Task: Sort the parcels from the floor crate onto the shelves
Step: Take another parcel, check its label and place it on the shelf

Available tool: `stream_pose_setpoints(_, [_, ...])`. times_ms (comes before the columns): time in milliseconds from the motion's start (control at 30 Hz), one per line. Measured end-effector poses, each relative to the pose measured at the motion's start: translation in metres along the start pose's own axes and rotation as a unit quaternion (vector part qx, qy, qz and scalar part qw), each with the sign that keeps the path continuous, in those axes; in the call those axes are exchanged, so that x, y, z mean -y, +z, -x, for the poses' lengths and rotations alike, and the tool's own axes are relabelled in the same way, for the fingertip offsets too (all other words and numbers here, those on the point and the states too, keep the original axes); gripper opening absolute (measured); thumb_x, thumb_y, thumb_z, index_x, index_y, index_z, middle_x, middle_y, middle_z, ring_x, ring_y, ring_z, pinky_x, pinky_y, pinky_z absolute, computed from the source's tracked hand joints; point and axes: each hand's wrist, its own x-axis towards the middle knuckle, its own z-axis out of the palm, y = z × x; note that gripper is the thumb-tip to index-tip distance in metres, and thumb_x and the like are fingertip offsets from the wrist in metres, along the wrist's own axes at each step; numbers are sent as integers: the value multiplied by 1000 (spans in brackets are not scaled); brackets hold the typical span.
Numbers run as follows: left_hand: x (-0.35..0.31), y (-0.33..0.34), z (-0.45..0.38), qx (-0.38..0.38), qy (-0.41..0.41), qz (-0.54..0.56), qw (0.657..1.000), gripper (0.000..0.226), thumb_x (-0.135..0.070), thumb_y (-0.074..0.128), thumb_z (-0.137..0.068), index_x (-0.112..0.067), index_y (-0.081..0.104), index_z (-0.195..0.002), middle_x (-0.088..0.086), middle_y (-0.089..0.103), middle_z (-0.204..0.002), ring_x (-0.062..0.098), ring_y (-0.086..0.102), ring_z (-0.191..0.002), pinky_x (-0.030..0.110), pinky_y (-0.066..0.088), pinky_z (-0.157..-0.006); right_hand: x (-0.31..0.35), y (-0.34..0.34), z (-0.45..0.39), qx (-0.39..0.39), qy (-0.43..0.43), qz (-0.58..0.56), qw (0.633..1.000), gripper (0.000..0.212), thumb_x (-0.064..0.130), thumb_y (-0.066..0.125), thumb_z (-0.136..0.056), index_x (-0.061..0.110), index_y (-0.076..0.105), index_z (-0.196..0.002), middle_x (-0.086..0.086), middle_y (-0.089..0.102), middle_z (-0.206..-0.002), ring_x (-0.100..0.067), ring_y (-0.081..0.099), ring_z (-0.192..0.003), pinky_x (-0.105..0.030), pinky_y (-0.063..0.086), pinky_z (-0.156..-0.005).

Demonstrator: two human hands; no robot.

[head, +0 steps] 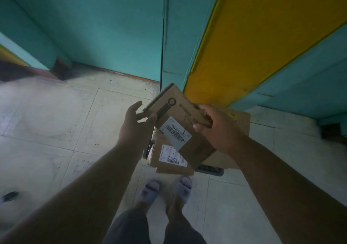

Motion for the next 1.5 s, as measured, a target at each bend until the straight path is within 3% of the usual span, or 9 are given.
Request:
stream_pose_setpoints(67, [-9,10,21,56,-16,47,997,58,-22,69,-91,-33,36,-138,-6,66,-113,15,69,-98,32,58,-70,2,-4,29,-80,22,-26,996,53,28,64,-96,29,43,-145,12,54,-122,-4,49,-107,-15,41,-79])
stream_pose_setpoints(200, [-24,36,61,187,46,-9,981,42,-25,71,-86,-28,48,-120,0,68,-112,21,70,-102,44,62,-76,-2,-11,92,-204,69,-65,974,48,31,60,-98,33,42,-143,12,62,-124,-4,60,-103,-11,42,-70])
stream_pose_setpoints(300, [-46,54,94,236,95,-40,966,36,-23,72,-89,-39,50,-114,-8,68,-112,15,70,-98,32,62,-71,-7,-26,145,-251,99,-103,958,48,27,57,-100,34,39,-144,14,62,-111,11,54,-78,-1,38,-50])
stream_pose_setpoints(500, [-86,131,184,282,201,-95,933,37,-19,69,-92,-33,48,-119,-6,66,-111,2,66,-87,14,56,-69,-37,-88,260,-383,123,-164,901,40,24,56,-100,36,40,-135,25,59,-90,18,56,-73,-4,39,-48])
stream_pose_setpoints(700, [-90,283,306,389,265,-152,869,42,-31,67,-92,-35,46,-128,-12,65,-112,11,65,-97,44,57,-85,-138,-151,403,-503,155,-208,824,41,20,57,-99,42,43,-131,21,64,-95,12,60,-77,-3,41,-48])
stream_pose_setpoints(967, [-67,481,482,506,340,-194,769,45,-33,69,-90,-44,43,-125,-17,61,-112,0,61,-93,25,49,-73,-283,-233,583,-587,202,-247,744,35,20,54,-101,38,44,-130,21,63,-99,19,60,-76,-3,42,-46])
stream_pose_setpoints(1233, [-70,671,528,545,357,-238,720,45,-35,69,-90,-37,47,-130,-16,62,-111,3,61,-96,27,50,-77,-429,-330,620,-641,222,-264,686,39,25,56,-100,41,43,-133,17,67,-103,4,66,-88,-12,47,-55])
stream_pose_setpoints(1433, [-78,819,601,615,358,-268,649,44,-33,66,-93,-38,44,-131,-12,61,-115,2,59,-100,24,53,-76,-509,-408,679,-671,265,-260,642,39,25,56,-100,41,43,-133,17,66,-106,-2,65,-92,-17,48,-58])
stream_pose_setpoints(1500, [-74,866,633,637,354,-278,626,49,-34,65,-93,-36,43,-137,-8,60,-122,9,60,-107,36,58,-86,-540,-426,707,-686,280,-252,622,38,25,57,-100,44,43,-130,18,67,-103,0,65,-91,-16,46,-59])
